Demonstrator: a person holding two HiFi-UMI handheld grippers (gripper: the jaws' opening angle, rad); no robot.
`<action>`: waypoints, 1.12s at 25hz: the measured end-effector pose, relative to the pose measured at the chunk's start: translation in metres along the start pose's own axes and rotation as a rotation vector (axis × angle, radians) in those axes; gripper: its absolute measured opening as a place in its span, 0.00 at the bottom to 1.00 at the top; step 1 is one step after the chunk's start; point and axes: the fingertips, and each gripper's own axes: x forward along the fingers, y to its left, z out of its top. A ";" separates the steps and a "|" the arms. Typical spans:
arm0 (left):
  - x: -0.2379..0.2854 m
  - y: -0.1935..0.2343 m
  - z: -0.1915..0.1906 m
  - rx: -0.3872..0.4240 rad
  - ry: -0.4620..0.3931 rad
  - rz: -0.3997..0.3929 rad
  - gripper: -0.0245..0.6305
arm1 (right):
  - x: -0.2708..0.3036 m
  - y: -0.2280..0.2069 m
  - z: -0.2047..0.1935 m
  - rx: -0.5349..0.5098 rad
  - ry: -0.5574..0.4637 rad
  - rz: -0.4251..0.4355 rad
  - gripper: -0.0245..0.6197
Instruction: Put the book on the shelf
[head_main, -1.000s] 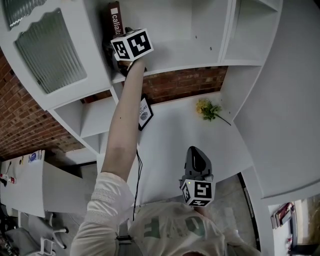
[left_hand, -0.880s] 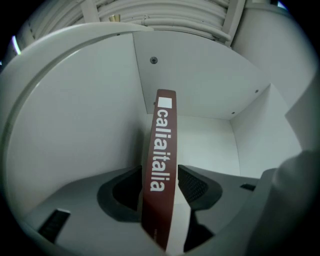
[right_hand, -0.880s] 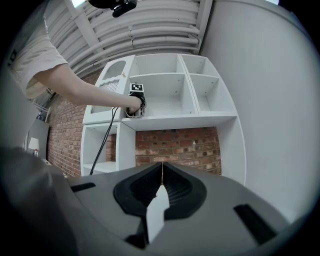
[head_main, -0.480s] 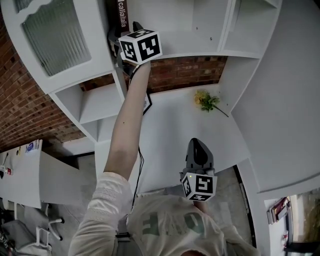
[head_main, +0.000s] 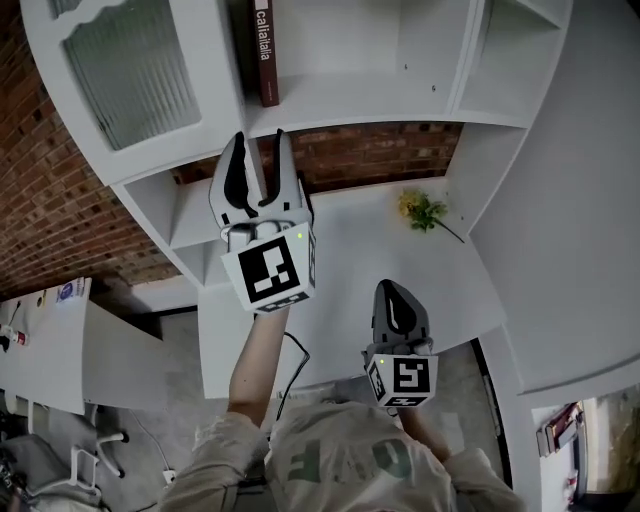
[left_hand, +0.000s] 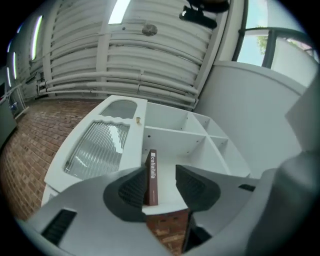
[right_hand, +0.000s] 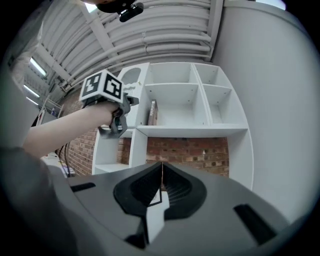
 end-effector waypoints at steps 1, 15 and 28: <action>-0.019 0.003 -0.006 -0.019 0.002 -0.006 0.29 | 0.003 0.005 0.006 -0.022 -0.013 0.016 0.06; -0.164 -0.039 -0.108 -0.127 0.311 -0.154 0.06 | 0.018 0.044 0.027 -0.129 -0.030 0.127 0.06; -0.167 -0.053 -0.117 -0.160 0.366 -0.209 0.06 | 0.006 0.023 0.023 -0.079 -0.023 0.048 0.06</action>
